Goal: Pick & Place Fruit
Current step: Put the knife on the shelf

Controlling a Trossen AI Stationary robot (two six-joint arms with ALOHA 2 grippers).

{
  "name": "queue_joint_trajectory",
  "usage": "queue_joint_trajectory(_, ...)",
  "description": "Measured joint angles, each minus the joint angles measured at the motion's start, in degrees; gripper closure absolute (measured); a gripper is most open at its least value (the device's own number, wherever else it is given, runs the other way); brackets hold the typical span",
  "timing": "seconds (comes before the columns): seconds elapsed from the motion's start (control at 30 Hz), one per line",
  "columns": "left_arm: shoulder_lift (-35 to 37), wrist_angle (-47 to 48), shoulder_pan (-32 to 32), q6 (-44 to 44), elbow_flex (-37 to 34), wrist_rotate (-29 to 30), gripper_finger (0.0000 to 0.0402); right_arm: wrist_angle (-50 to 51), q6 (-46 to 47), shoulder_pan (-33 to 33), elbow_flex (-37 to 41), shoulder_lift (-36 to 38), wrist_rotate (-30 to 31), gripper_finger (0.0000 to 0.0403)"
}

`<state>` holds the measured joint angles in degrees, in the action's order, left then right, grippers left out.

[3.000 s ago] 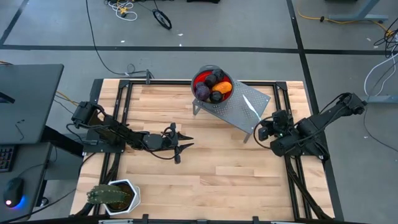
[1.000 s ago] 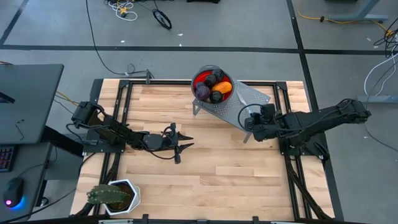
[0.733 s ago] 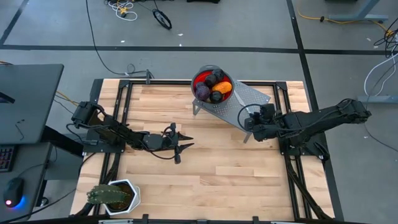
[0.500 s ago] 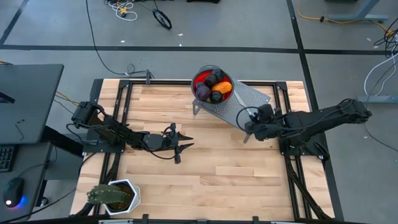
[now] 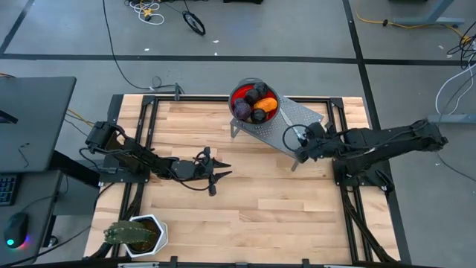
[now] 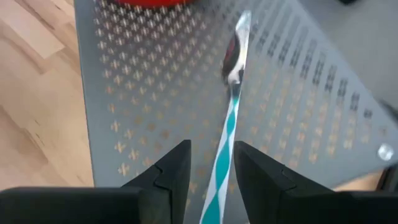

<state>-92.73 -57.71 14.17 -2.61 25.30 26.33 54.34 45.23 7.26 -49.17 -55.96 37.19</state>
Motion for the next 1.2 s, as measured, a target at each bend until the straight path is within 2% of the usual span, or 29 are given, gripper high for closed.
queue_joint_trajectory(0.1, 0.0, 0.0, -0.1, 0.0, 0.0, 0.0, 0.0288, -0.6, -6.3, -2.4, -2.2, 0.0, -0.9, 0.0271)
queue_joint_trajectory(0.23, 0.0, 0.0, -0.1, 0.1, 0.0, 0.0, 0.0288, -0.6, -17.9, -5.0, -5.9, -0.1, -5.8, 0.0271)
queue_joint_trajectory(0.4, 0.0, 0.0, -0.1, 0.3, 0.0, 0.0, 0.0288, 0.5, -34.6, -5.6, -9.1, -0.1, -9.8, 0.0271)
queue_joint_trajectory(0.5, 0.0, 0.0, -0.1, 0.3, 0.0, 0.0, 0.0288, 1.3, -48.3, -5.6, -9.6, -0.1, -9.4, 0.0271)
queue_joint_trajectory(0.87, 0.0, 0.6, -0.1, 0.3, 0.0, 0.0, 0.0288, 2.6, -92.7, -5.6, -9.7, -1.4, 0.0, 0.0271)
queue_joint_trajectory(1.03, 0.0, 1.4, -0.1, 0.3, 0.0, 0.0, 0.0288, 2.5, -105.1, -5.5, -9.7, -1.5, 1.2, 0.0271)
queue_joint_trajectory(1.2, 0.0, 1.3, -0.1, 0.3, 0.0, 0.0, 0.0288, 3.4, -113.2, -5.3, -9.6, -1.5, -4.0, 0.0271)
